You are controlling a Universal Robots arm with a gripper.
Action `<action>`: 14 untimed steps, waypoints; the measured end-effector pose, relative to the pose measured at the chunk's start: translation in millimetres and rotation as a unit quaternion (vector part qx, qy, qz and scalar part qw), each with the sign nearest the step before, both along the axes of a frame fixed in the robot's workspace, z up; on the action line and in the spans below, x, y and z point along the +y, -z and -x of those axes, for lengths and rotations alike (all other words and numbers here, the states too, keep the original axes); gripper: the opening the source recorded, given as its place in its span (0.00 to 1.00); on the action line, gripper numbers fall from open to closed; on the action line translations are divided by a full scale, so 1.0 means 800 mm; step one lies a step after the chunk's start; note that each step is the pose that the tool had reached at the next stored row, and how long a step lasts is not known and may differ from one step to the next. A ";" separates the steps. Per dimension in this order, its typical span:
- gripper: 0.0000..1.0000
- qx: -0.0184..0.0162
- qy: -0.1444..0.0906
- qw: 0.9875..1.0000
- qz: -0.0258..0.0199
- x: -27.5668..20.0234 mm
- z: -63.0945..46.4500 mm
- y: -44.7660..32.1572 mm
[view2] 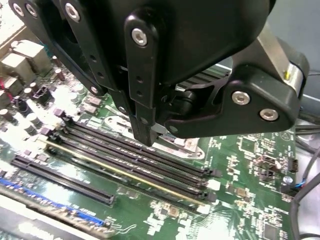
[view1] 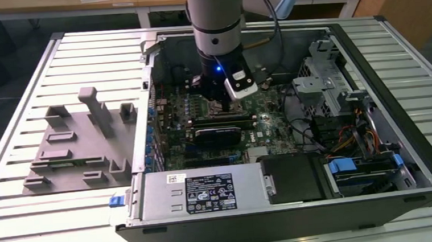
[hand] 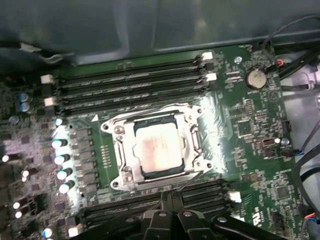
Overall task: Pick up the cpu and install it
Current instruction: 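Install the second cpu locking lever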
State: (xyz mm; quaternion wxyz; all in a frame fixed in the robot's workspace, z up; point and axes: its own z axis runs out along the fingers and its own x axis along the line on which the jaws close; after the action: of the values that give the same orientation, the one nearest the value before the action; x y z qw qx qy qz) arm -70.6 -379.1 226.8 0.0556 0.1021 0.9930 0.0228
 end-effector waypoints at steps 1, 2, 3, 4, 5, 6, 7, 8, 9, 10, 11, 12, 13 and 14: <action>0.11 0.000 -0.001 1.000 0.000 -0.0011 0.002 0.0003; 0.11 0.000 -0.002 1.000 0.000 -0.0022 0.005 0.0006; 0.11 0.000 -0.004 1.000 0.000 -0.0033 0.007 0.0009; 0.11 0.000 -0.005 1.000 0.000 -0.0043 0.009 0.0012; 0.11 0.000 -0.006 1.000 0.000 -0.0047 0.010 0.0013; 0.11 0.000 -0.007 1.000 0.000 -0.0047 0.010 0.0013; 0.11 0.000 -0.007 1.000 0.000 -0.0047 0.010 0.0013; 0.11 0.000 -0.007 1.000 0.000 -0.0047 0.010 0.0013; 0.11 0.000 -0.007 1.000 0.000 -0.0048 0.010 0.0013; 0.11 0.001 -0.008 1.000 0.000 -0.0047 0.010 0.0018; 0.11 0.004 -0.011 1.000 0.000 -0.0048 0.010 0.0024; 0.11 0.007 -0.014 1.000 0.000 -0.0048 0.010 0.0032; 0.11 0.010 -0.018 1.000 0.000 -0.0048 0.010 0.0039; 0.11 0.013 -0.022 1.000 0.000 -0.0048 0.010 0.0047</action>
State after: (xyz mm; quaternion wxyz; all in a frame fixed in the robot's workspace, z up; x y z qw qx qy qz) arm -78.6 -382.9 223.0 0.0422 0.0804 0.9956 0.0224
